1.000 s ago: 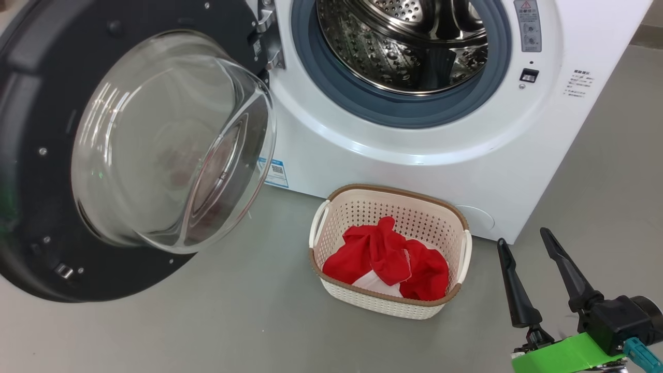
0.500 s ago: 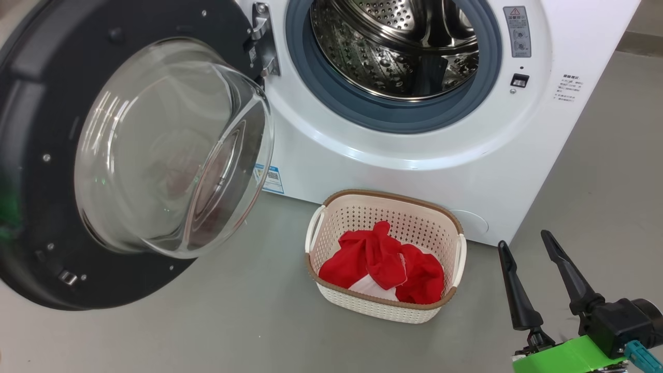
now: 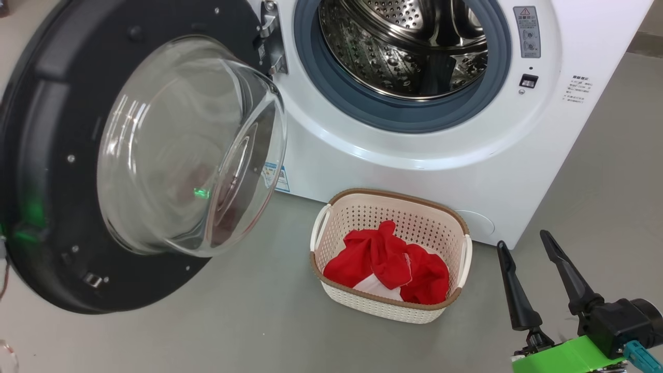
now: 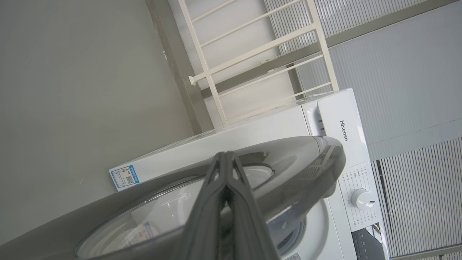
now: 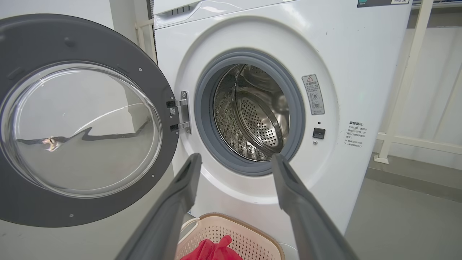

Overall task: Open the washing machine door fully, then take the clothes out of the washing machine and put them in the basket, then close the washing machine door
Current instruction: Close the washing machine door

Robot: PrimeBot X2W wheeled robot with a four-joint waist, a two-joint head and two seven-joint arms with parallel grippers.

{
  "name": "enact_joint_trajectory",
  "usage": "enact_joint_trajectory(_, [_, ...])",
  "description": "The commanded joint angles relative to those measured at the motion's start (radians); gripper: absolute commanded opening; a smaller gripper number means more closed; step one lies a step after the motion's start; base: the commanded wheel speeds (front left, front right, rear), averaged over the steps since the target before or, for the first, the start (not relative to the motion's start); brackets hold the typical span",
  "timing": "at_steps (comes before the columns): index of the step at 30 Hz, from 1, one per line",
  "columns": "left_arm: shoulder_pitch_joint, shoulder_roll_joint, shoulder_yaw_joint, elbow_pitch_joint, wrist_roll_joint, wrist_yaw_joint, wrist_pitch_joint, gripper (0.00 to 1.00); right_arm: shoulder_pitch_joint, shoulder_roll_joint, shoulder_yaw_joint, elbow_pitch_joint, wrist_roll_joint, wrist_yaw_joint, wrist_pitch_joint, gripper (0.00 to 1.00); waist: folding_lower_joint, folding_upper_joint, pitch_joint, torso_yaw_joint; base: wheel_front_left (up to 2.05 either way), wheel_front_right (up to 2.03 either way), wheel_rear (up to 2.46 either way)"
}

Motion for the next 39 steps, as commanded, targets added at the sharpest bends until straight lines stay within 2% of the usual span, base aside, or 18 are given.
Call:
enact_joint_trajectory(1, [0.024,0.015,-0.001,-0.035,-0.013,-0.007,0.025,0.00,-0.009,-0.012,0.026,-0.025,0.000,0.005,-0.006,1.00,0.0000,0.0000,-0.001,0.001,0.00,0.00,0.00])
enact_joint_trajectory(16, [0.143,-0.085,0.004,-0.254,-0.071,0.022,0.093,0.00,-0.010,-0.012,0.028,-0.023,0.007,0.005,-0.006,1.00,0.0000,0.0000,0.002,0.005,0.00,0.00,0.00])
enact_joint_trajectory(27, [0.224,-0.177,-0.001,-0.463,-0.121,0.079,0.124,0.00,-0.013,-0.012,0.027,-0.023,0.010,0.005,-0.006,1.00,0.0000,0.0000,0.009,0.004,0.00,0.00,0.00])
enact_joint_trajectory(39, [0.285,-0.215,-0.053,-0.620,-0.177,0.114,0.137,0.00,-0.024,-0.012,0.030,-0.017,0.014,0.005,-0.006,1.00,0.0000,0.0000,0.014,-0.010,0.00,0.00,0.00])
